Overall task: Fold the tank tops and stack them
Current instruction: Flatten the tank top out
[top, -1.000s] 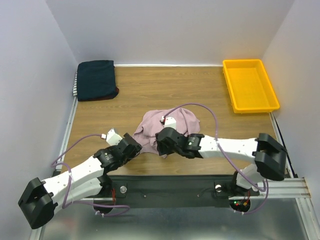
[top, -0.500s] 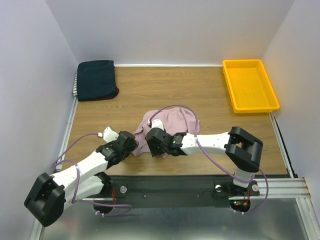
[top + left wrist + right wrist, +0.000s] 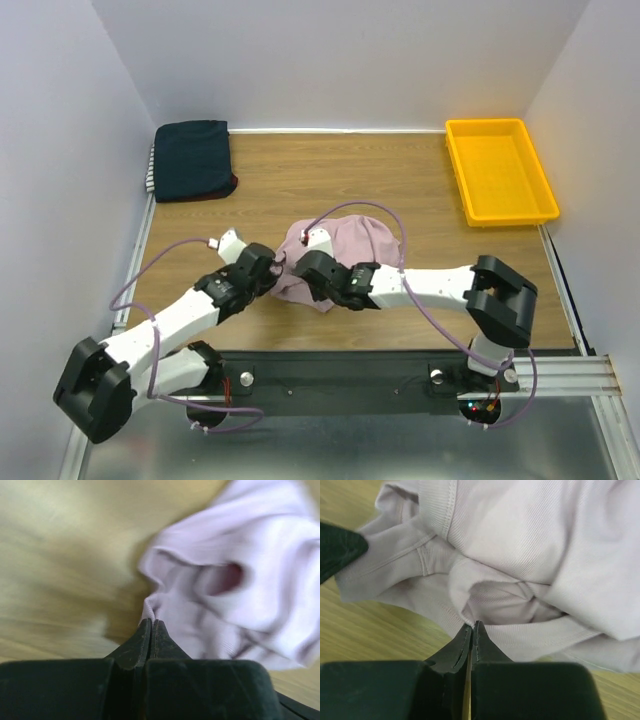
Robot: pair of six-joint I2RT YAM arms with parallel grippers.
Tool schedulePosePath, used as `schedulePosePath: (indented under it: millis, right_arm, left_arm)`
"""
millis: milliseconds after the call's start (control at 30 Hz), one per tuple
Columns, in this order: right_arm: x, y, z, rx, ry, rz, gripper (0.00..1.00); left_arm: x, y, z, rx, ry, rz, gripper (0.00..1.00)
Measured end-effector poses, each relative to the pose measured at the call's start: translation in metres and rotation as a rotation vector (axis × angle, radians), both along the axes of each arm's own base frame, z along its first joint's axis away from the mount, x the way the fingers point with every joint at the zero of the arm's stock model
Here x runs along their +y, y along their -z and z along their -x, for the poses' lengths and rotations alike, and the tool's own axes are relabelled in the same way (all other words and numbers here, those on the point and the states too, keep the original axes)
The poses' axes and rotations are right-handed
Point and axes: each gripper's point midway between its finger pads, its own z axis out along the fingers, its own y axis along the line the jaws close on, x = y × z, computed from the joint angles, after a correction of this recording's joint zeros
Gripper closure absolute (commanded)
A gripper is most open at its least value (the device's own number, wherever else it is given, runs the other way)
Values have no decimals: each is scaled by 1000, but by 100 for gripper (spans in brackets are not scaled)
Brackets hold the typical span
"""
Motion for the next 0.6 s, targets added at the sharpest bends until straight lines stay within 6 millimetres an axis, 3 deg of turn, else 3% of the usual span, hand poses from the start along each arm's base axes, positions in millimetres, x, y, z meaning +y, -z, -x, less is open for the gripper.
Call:
schedulePosePath:
  millis: [100, 200, 333, 367, 433, 467, 500, 600]
  right_arm:
    - [-4, -34, -9, -57, 30, -59, 100]
    - [-12, -88, -19, -143, 68, -143, 100]
    - [-35, -196, -28, -303, 132, -322, 100]
    - [-49, -241, -27, -364, 153, -402, 100]
    - [-73, -305, -23, -455, 182, -507, 100]
    - [-82, -326, -21, -484, 193, -543, 100]
    - [-99, -362, -17, -533, 208, -603, 100]
    - [-142, -443, -3, -648, 239, -739, 100]
  left_arm:
    - [-11, -55, -19, -125, 27, 45, 100]
    - [-14, -142, -36, -315, 47, 111, 100]
    - [-7, -253, -38, -529, 69, 161, 100]
    - [-5, -274, -36, -570, 77, 168, 100]
    - [1, -331, -27, -679, 91, 197, 100]
    - [5, -356, -23, -729, 97, 208, 100]
    - [9, -379, -16, -773, 103, 221, 100]
    - [16, -439, 0, -895, 125, 259, 100]
